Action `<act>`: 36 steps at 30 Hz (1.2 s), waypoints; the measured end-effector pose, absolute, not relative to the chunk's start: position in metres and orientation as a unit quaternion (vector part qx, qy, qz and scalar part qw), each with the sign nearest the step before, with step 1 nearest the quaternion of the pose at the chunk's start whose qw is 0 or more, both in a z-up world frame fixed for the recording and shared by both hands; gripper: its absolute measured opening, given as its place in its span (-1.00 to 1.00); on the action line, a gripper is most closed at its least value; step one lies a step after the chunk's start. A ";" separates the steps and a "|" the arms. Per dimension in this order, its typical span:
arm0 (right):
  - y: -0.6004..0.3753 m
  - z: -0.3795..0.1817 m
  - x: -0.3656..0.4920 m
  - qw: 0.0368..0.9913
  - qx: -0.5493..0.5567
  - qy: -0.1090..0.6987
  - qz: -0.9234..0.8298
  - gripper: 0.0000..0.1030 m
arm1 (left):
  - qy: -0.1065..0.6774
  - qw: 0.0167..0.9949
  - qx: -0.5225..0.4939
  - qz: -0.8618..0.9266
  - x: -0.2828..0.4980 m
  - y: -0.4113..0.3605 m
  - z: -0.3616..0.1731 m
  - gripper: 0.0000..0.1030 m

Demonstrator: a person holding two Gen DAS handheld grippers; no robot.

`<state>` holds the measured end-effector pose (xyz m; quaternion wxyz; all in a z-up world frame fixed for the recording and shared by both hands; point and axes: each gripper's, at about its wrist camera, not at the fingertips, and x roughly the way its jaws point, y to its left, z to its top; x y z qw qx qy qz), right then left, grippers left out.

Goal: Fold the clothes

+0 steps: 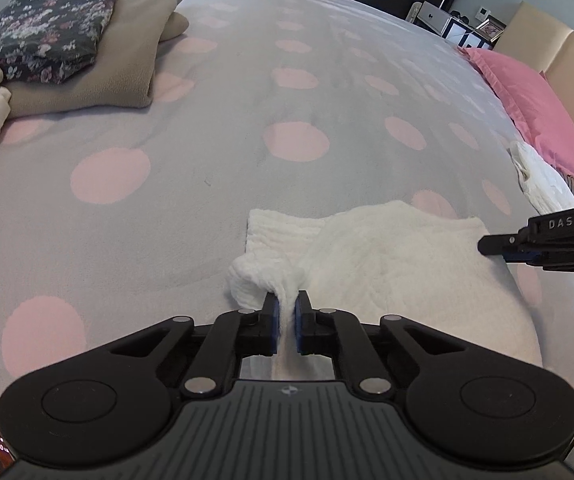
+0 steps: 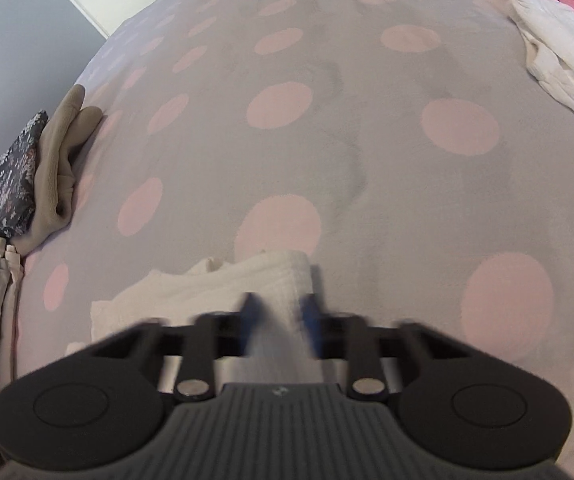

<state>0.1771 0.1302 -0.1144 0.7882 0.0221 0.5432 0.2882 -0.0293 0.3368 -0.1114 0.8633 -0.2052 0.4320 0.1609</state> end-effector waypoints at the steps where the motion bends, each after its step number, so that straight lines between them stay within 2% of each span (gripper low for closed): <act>1: 0.130 -0.112 0.176 0.792 0.019 0.539 0.286 -0.87 | 0.429 0.866 -0.199 0.161 -0.028 0.335 -0.109 -0.91; 9: 0.106 -0.096 0.178 0.813 0.065 0.524 0.246 -0.90 | 0.378 0.896 -0.162 0.168 -0.010 0.330 -0.081 -0.92; 15: 0.113 -0.109 0.183 0.808 0.066 0.531 0.247 -0.88 | 0.433 0.865 -0.173 0.185 0.001 0.341 -0.112 -0.90; 18: 0.112 -0.107 0.182 0.813 0.051 0.526 0.245 -0.69 | 0.441 0.859 -0.187 0.183 -0.004 0.346 -0.115 -0.77; 19: 0.110 -0.106 0.181 0.816 0.045 0.521 0.246 -0.53 | 0.440 0.859 -0.185 0.184 -0.006 0.345 -0.113 -0.60; 20: 0.108 -0.104 0.178 0.817 0.040 0.518 0.248 -0.38 | 0.440 0.861 -0.179 0.185 -0.008 0.343 -0.110 -0.53; 21: 0.107 -0.102 0.176 0.818 0.035 0.517 0.251 -0.38 | 0.440 0.862 -0.169 0.186 -0.011 0.339 -0.107 -0.43; 25: 0.096 -0.096 0.161 0.814 0.023 0.516 0.267 -0.37 | 0.451 0.865 -0.137 0.171 -0.025 0.321 -0.097 -0.22; 34: 0.062 -0.096 0.113 0.792 0.012 0.530 0.303 -0.21 | 0.466 0.866 -0.124 0.132 -0.068 0.283 -0.097 -0.11; 36: 0.056 -0.098 0.100 0.790 0.011 0.530 0.309 -0.14 | 0.458 0.867 -0.129 0.147 -0.076 0.277 -0.100 -0.02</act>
